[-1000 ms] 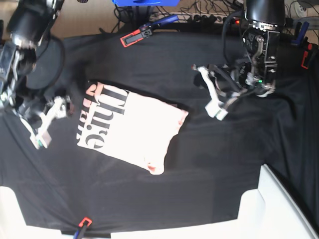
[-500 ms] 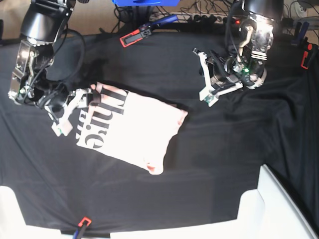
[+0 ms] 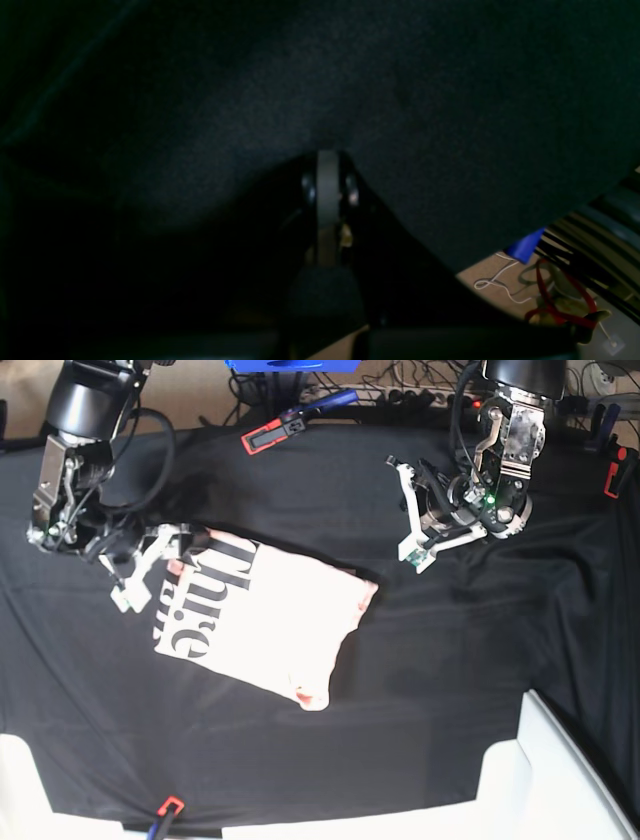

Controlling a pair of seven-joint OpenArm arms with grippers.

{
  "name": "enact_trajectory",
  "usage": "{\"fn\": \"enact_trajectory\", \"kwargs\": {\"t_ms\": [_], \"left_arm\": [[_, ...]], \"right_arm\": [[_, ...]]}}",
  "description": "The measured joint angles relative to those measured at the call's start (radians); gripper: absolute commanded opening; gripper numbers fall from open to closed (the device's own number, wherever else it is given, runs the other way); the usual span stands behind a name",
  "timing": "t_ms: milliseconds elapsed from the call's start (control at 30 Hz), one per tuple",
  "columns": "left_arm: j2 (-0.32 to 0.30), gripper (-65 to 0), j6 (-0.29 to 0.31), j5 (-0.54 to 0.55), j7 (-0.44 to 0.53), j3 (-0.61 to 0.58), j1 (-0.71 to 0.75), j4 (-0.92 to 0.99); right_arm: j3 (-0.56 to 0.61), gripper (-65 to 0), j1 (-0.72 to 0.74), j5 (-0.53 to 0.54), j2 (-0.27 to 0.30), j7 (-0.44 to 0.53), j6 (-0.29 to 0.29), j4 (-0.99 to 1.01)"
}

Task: Fold the T-shirt properly
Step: 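Grasp the shirt's corner with the right gripper and pull to straighten it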

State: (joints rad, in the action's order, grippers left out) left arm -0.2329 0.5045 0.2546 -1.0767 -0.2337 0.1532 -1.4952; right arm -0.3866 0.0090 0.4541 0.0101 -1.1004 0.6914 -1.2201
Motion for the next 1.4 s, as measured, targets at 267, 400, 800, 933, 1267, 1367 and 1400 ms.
{"fn": "enact_trajectory", "kwargs": {"t_ms": [267, 400, 800, 933, 1267, 1367, 1400], "left_arm": [[0.000, -65.0, 0.000, 0.000, 0.000, 0.000, -0.001, 0.000], [0.000, -65.0, 0.000, -0.001, -0.003, 0.000, -0.003, 0.000], [0.009, -65.0, -0.004, -0.019, -0.009, 0.002, -0.049, 0.007], [0.039, -65.0, -0.004, -0.022, -0.014, 0.002, -0.056, 0.007], [0.087, -65.0, -0.004, -0.019, -0.010, 0.002, -0.064, 0.007], [0.088, -65.0, -0.004, -0.019, -0.011, 0.002, -0.064, 0.007], [0.088, -65.0, -0.004, -0.019, -0.011, 0.002, -0.064, 0.007]], "right_arm": [[0.006, -55.1, -0.022, 0.071, 0.000, 0.002, -0.003, 0.046], [0.006, -64.6, -0.035, 0.072, -0.008, -0.046, -0.003, 0.053], [0.137, -64.7, -0.034, 0.086, 0.001, -0.181, -0.001, 0.039], [0.256, -64.7, -0.034, 0.087, 0.001, -0.180, 0.000, 0.039], [0.453, -64.3, 0.002, 0.130, -0.010, -0.197, -0.001, 0.042], [0.459, -63.1, 0.004, 0.131, -0.010, -0.196, -0.001, 0.042], [0.459, -60.4, 0.002, 0.131, -0.010, -0.196, -0.001, 0.042]]}}
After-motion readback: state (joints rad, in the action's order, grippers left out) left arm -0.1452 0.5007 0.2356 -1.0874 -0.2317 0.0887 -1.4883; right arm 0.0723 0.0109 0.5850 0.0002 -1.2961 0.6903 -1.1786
